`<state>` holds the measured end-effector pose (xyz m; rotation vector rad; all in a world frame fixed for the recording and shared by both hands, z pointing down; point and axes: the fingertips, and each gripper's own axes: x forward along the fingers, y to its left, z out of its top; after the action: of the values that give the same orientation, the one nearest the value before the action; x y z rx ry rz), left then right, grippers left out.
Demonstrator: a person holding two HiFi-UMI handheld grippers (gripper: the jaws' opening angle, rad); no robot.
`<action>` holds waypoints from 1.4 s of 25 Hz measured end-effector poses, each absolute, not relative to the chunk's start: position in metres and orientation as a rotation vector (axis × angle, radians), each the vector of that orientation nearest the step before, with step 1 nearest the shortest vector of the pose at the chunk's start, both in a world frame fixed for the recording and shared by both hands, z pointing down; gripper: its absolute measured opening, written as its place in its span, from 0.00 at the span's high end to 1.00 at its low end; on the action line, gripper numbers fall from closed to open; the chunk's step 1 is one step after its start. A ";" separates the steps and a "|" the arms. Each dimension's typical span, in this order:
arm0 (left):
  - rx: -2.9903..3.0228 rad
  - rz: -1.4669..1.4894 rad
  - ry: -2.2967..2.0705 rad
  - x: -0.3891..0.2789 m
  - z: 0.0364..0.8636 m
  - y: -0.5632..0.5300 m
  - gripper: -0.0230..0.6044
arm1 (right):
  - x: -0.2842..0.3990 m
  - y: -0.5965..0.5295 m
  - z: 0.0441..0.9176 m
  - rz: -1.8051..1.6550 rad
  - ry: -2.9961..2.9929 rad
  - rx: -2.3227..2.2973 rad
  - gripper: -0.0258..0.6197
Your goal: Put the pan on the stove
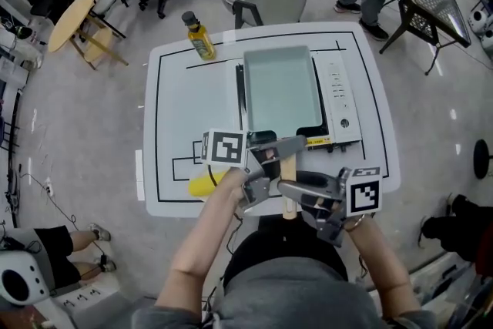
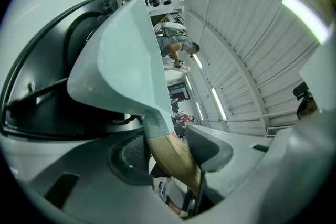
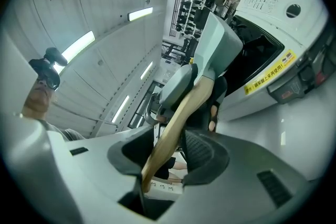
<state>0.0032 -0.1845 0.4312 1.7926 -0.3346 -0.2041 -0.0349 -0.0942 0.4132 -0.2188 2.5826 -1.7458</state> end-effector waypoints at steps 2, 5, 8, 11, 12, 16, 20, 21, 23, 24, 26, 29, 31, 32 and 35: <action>1.789 -0.204 -0.337 0.004 0.433 -0.188 0.66 | -0.034 -0.098 0.414 -1.753 2.573 -0.220 0.69; 1.776 -0.201 -0.336 0.006 0.435 -0.190 0.66 | -0.033 -0.100 0.415 -1.768 2.560 -0.211 0.69; 1.762 -0.210 -0.344 0.007 0.433 -0.191 0.66 | -0.032 -0.101 0.413 -1.779 2.549 -0.193 0.69; 1.746 -0.211 -0.356 0.007 0.434 -0.192 0.66 | -0.030 -0.102 0.412 -1.785 2.537 -0.180 0.69; 1.745 -0.207 -0.359 0.007 0.434 -0.192 0.66 | -0.030 -0.102 0.412 -1.786 2.534 -0.179 0.69; 1.745 -0.196 -0.359 0.006 0.435 -0.193 0.66 | -0.029 -0.102 0.412 -1.787 2.519 -0.179 0.70; 1.736 -0.188 -0.362 0.005 0.435 -0.192 0.66 | -0.031 -0.101 0.412 -1.788 2.517 -0.175 0.70; 1.737 -0.188 -0.363 0.005 0.435 -0.192 0.66 | -0.031 -0.102 0.412 -1.786 2.518 -0.173 0.69; 1.740 -0.190 -0.364 0.006 0.436 -0.193 0.66 | -0.030 -0.103 0.414 -1.784 2.521 -0.171 0.69; 1.741 -0.190 -0.365 0.006 0.437 -0.193 0.66 | -0.030 -0.103 0.414 -1.781 2.522 -0.170 0.69; 1.739 -0.190 -0.366 0.007 0.438 -0.194 0.66 | -0.029 -0.104 0.415 -1.772 2.531 -0.172 0.70; 1.739 -0.191 -0.369 0.007 0.439 -0.195 0.66 | -0.029 -0.105 0.414 -1.753 2.552 -0.183 0.70; 1.739 -0.191 -0.373 0.007 0.438 -0.194 0.66 | -0.028 -0.104 0.412 -1.739 2.570 -0.197 0.70; 1.739 -0.190 -0.374 0.006 0.437 -0.194 0.66 | -0.027 -0.104 0.411 -1.729 2.582 -0.207 0.70; 1.738 -0.187 -0.380 0.007 0.437 -0.194 0.66 | -0.023 -0.104 0.410 -1.694 2.631 -0.247 0.69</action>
<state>0.0065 -0.1937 0.4367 1.7383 -0.3798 -0.1868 -0.0232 -0.1037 0.4100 -0.2466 2.6314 -1.6942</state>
